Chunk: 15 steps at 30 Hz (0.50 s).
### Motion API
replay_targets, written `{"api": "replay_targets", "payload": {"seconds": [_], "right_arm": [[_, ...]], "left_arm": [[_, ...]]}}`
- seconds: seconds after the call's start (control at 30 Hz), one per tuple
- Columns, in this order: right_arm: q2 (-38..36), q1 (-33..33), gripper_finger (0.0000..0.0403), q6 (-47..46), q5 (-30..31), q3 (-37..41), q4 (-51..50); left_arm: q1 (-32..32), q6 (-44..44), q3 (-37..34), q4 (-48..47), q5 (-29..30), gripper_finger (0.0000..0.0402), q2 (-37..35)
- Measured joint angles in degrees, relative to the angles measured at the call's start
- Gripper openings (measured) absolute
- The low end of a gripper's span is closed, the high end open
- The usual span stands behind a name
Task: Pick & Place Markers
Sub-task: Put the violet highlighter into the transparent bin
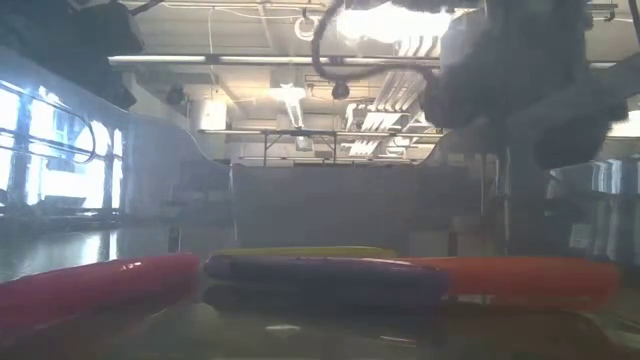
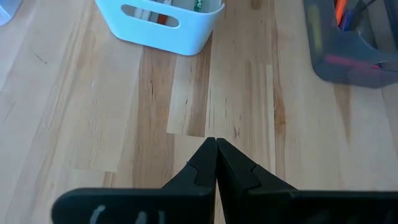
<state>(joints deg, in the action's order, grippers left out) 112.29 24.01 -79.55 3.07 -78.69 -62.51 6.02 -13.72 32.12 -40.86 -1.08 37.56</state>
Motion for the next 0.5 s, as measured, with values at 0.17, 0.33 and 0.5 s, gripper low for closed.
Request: {"api": "replay_targets", "payload": {"seconds": [0.17,0.33,0.5], "right_arm": [[-0.1,0.0,0.0113,-2.0,-2.5,6.1,5.4],[-0.4,-0.1,0.0111,-2.7,-4.4,10.3,11.0],[-0.5,-0.1,0.0082,-2.8,-4.5,11.3,12.7]], "left_arm": [[0.0,0.0,0.0,0.0,0.0,0.0,0.0],[0.0,0.0,0.0,0.1,-0.3,0.0,0.1],[0.0,0.0,0.0,0.0,-0.7,0.0,0.1]]}}
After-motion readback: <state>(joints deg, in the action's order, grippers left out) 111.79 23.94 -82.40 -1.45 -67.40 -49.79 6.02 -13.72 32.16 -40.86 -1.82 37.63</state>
